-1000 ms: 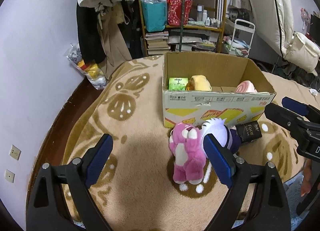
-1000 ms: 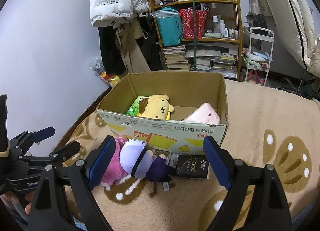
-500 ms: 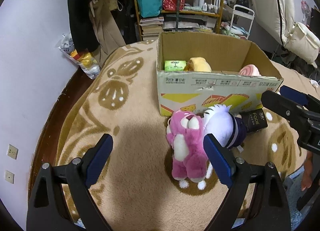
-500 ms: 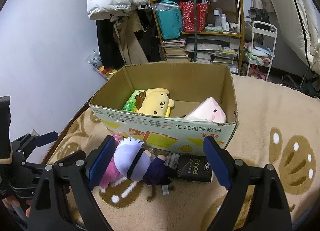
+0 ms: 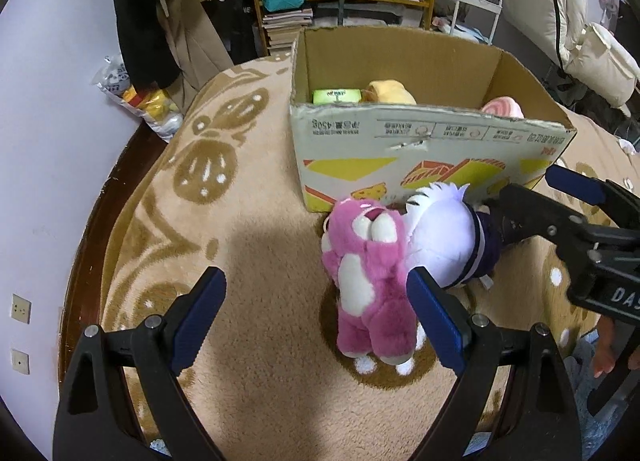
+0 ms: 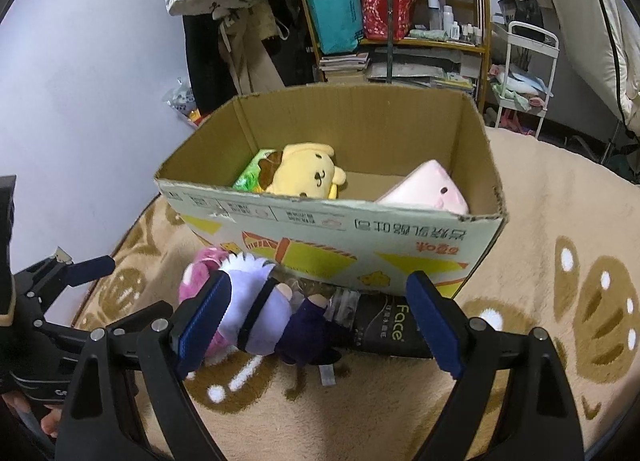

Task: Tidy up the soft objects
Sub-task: 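Grasp the pink bear plush with the left gripper while the right gripper grasps the white-haired doll, then lift the pink bear and white-haired doll with both grippers over the box, then release the pink bear into the box with the left gripper while the right gripper drops the doll, then move both grippers toward the black tissue pack and clear bag beside the box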

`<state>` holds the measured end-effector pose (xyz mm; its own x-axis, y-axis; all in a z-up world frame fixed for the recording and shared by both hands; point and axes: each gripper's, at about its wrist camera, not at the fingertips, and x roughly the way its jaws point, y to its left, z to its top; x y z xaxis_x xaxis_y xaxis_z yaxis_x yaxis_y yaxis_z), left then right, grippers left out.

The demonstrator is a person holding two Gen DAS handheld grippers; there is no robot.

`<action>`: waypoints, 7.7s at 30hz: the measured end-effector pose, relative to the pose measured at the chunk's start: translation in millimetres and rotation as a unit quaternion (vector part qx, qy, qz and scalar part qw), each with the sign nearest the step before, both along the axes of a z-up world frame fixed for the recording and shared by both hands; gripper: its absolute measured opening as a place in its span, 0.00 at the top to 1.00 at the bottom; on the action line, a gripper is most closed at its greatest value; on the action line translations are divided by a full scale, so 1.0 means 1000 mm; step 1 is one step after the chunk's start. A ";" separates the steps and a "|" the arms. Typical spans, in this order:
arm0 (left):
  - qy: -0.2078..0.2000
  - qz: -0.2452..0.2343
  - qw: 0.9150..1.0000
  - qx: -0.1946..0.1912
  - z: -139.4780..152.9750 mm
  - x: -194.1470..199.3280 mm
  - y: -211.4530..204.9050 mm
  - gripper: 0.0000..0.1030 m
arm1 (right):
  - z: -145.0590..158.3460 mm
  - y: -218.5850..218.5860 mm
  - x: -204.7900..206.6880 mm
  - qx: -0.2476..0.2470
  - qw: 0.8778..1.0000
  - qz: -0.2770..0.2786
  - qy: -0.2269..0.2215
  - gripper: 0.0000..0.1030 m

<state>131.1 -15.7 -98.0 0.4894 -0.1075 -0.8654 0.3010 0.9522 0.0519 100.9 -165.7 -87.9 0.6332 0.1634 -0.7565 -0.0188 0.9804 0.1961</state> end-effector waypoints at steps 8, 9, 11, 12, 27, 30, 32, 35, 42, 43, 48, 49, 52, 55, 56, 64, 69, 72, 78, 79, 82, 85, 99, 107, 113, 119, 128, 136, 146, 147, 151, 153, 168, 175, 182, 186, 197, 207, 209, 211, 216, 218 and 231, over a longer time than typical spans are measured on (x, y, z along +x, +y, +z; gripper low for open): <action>0.024 -0.020 1.000 0.000 -0.009 -0.001 -0.006 0.12 | -0.014 0.004 0.007 0.012 1.000 0.006 0.019 0.09; 0.027 -0.024 0.999 -0.001 -0.011 -0.001 -0.007 0.12 | -0.015 0.005 0.008 0.013 1.000 0.008 0.022 0.09; 0.031 -0.031 0.999 -0.006 -0.014 -0.001 -0.009 0.12 | -0.019 0.005 0.010 0.021 0.999 0.013 0.031 0.09; 0.033 -0.036 0.999 -0.012 -0.017 -0.001 -0.011 0.12 | -0.021 0.005 0.012 0.026 0.999 0.015 0.036 0.09; 0.048 -0.052 0.997 0.015 -0.049 -0.001 -0.025 0.20 | -0.044 0.015 0.024 0.081 0.993 0.038 0.079 0.07; 0.050 -0.054 0.997 0.005 -0.053 0.000 -0.025 0.28 | -0.051 0.021 0.026 0.068 0.993 0.042 0.086 0.00; 0.050 -0.060 0.997 0.000 -0.055 0.002 -0.025 0.36 | -0.054 0.027 0.027 0.053 0.994 0.049 0.078 0.00; 0.050 -0.066 0.996 -0.014 -0.057 0.001 -0.025 0.45 | -0.056 0.028 0.029 0.056 0.994 0.051 0.078 0.00; 0.047 -0.067 0.996 -0.020 -0.057 -0.007 -0.024 0.55 | -0.054 0.031 0.031 0.056 0.993 0.062 0.083 0.25; 0.049 -0.065 0.996 -0.022 -0.056 -0.007 -0.023 0.55 | -0.055 0.033 0.031 0.053 0.993 0.066 0.085 0.26; 0.043 -0.059 0.997 -0.016 -0.054 -0.010 -0.018 0.56 | -0.053 0.038 0.028 0.046 0.992 0.077 0.085 0.36; 0.044 -0.056 0.997 -0.016 -0.053 -0.010 -0.016 0.56 | -0.052 0.038 0.028 0.045 0.993 0.077 0.084 0.37; 0.044 -0.047 0.998 -0.020 -0.050 -0.010 -0.013 0.56 | -0.052 0.040 0.028 0.044 0.992 0.078 0.084 0.41; 0.041 -0.040 0.998 -0.022 -0.047 -0.011 -0.010 0.56 | -0.051 0.041 0.027 0.045 0.992 0.078 0.083 0.43; 0.040 -0.039 0.998 -0.021 -0.046 -0.011 -0.010 0.56 | -0.050 0.040 0.026 0.047 0.992 0.077 0.083 0.44; 0.018 -0.034 0.999 -0.015 -0.036 -0.019 -0.008 0.56 | -0.035 0.032 0.016 0.056 0.995 0.065 0.059 0.44; 0.002 -0.023 1.000 -0.020 -0.024 -0.024 -0.003 0.56 | -0.024 0.024 0.009 0.053 0.996 0.056 0.040 0.44; -0.013 -0.020 1.000 -0.019 -0.016 -0.029 -0.002 0.56 | -0.014 0.020 0.003 0.054 0.997 0.048 0.024 0.44; -0.070 -0.026 0.997 -0.009 0.011 -0.041 -0.001 0.56 | 0.018 0.010 -0.013 0.051 0.998 0.035 -0.023 0.44; -0.080 -0.028 0.996 -0.011 0.016 -0.043 -0.001 0.56 | 0.023 0.009 -0.015 0.051 0.998 0.035 -0.030 0.44; -0.109 -0.032 0.993 -0.011 0.030 -0.050 -0.003 0.55 | 0.046 -0.003 -0.025 0.050 0.997 0.026 -0.060 0.44; -0.139 -0.032 0.990 -0.008 0.045 -0.057 -0.006 0.55 | 0.066 -0.013 -0.034 0.050 0.994 0.017 -0.092 0.44; -0.259 -0.046 0.963 -0.054 0.108 -0.073 -0.015 0.55 | 0.112 -0.031 -0.044 0.042 0.984 -0.012 -0.171 0.44; -0.293 -0.061 0.952 -0.058 0.135 -0.062 -0.035 0.55 | 0.122 -0.045 -0.038 0.046 0.978 -0.034 -0.203 0.43; -0.308 -0.068 0.947 -0.058 0.145 -0.048 -0.045 0.55 | 0.126 -0.055 -0.029 0.052 0.973 -0.048 -0.221 0.43; -0.313 -0.071 0.945 -0.053 0.146 -0.032 -0.052 0.55 | 0.122 -0.064 -0.018 0.080 0.969 -0.057 -0.228 0.43; -0.307 -0.075 0.947 -0.050 0.137 -0.009 -0.060 0.55 | 0.120 -0.067 -0.004 0.077 0.969 -0.060 -0.227 0.42; -0.283 -0.077 0.955 -0.048 0.115 0.006 -0.064 0.55 | 0.110 -0.068 0.016 0.065 0.973 -0.054 -0.216 0.41; -0.248 -0.064 0.965 -0.053 0.091 0.024 -0.061 0.55 | 0.095 -0.058 0.032 0.043 0.979 -0.031 -0.195 0.39; -0.242 -0.062 0.967 -0.053 0.087 0.026 -0.060 0.55 | 0.092 -0.058 0.033 0.043 0.980 -0.029 -0.192 0.39; -0.220 -0.059 0.972 -0.054 0.074 0.031 -0.059 0.55 | 0.086 -0.061 0.034 0.046 0.981 -0.030 -0.184 0.37; -0.212 -0.060 0.974 -0.052 0.069 0.033 -0.059 0.54 | 0.081 -0.063 0.035 0.054 0.982 -0.028 -0.181 0.37; -0.199 -0.055 0.978 -0.028 0.054 0.029 -0.061 0.35 | 0.057 -0.053 0.045 0.057 0.988 0.000 -0.140 0.27; -0.193 -0.042 0.980 -0.031 0.062 0.025 -0.052 0.26 | 0.066 -0.056 0.035 0.053 0.988 -0.022 -0.141 0.02; -0.184 -0.033 0.981 -0.057 0.079 0.011 -0.039 0.12 | 0.079 -0.067 0.028 0.042 0.989 -0.058 -0.128 0.00; -0.178 -0.022 0.982 -0.062 0.085 0.005 -0.032 0.08 | 0.088 -0.070 0.025 0.028 0.990 -0.063 -0.122 0.00; -0.143 -0.015 0.988 -0.063 0.085 -0.010 -0.022 0.07 | 0.095 -0.079 0.001 0.045 0.989 -0.089 -0.107 0.00; -0.143 -0.041 0.988 -0.035 0.082 -0.033 -0.033 0.07 | 0.086 -0.077 -0.029 0.052 0.990 -0.096 -0.095 0.00; -0.141 -0.043 0.989 -0.035 0.082 -0.035 -0.034 0.07 | 0.084 -0.075 -0.033 0.051 0.990 -0.095 -0.092 0.00; -0.138 -0.042 0.989 -0.034 0.081 -0.037 -0.035 0.07 | 0.082 -0.075 -0.035 0.049 0.990 -0.096 -0.091 0.00; -0.132 -0.044 0.990 -0.022 0.076 -0.039 -0.037 0.07 | 0.076 -0.072 -0.041 0.046 0.991 -0.096 -0.083 0.00; -0.130 -0.045 0.990 -0.018 0.074 -0.040 -0.038 0.07 | 0.074 -0.069 -0.042 0.040 0.992 -0.094 -0.080 0.00; -0.111 -0.053 0.992 -0.005 0.054 -0.030 -0.047 0.07 | 0.048 -0.054 -0.031 0.017 0.997 -0.070 -0.042 0.00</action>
